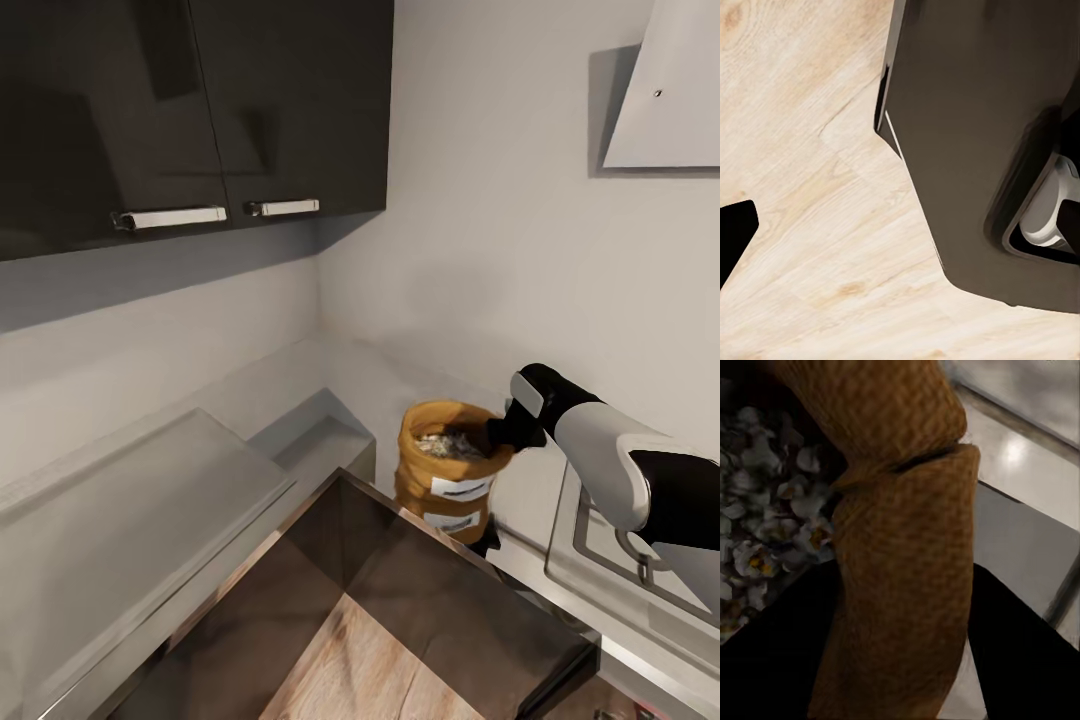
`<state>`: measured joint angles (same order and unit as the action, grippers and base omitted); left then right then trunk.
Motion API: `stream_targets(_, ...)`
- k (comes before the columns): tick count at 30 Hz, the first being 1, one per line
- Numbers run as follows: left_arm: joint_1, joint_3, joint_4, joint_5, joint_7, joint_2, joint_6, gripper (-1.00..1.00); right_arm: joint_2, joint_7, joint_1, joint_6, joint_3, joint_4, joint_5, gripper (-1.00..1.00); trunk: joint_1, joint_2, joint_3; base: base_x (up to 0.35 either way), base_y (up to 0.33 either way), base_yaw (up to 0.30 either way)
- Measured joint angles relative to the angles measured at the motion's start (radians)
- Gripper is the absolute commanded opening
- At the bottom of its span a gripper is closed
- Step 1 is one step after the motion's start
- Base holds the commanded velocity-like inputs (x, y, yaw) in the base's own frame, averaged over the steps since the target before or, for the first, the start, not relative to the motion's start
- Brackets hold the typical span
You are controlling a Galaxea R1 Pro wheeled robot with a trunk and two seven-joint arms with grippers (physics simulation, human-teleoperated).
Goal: In the kitchen, take the popcorn bag from the countertop, put it into the microwave, and heat it until the popcorn is cooked so the cooked popcorn ends up inside the bag.
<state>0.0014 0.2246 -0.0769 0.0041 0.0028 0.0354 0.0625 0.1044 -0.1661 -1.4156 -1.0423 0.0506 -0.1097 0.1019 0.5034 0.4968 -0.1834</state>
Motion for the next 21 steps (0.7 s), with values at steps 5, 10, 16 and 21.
stream_targets(5,0.0,0.0,0.0,0.0,0.0,0.0,0.0,1.0,0.0,0.0,0.0,0.0,-0.004,0.0,-0.004,-1.0,0.0,0.0,0.0,0.0,0.0,0.0)
stream_targets(10,0.0,0.0,0.0,0.0,0.0,0.0,0.0,1.0,0.001,-0.001,0.0,0.0,-0.001,0.0,-0.002,-1.0,0.0,0.0,0.001,0.0,0.0,0.0)
stream_targets(16,0.0,0.0,0.0,0.0,0.0,0.0,0.0,1.0,0.001,-0.001,0.0,0.0,-0.001,0.0,-0.001,-1.0,0.0,0.0,0.01,0.0,0.0,0.002)
stream_targets(21,0.0,0.0,0.0,0.0,0.0,0.0,0.0,1.0,0.001,-0.002,0.0,-0.001,0.001,0.0,-0.001,-1.0,0.0,0.0,0.019,0.0,0.0,0.069)
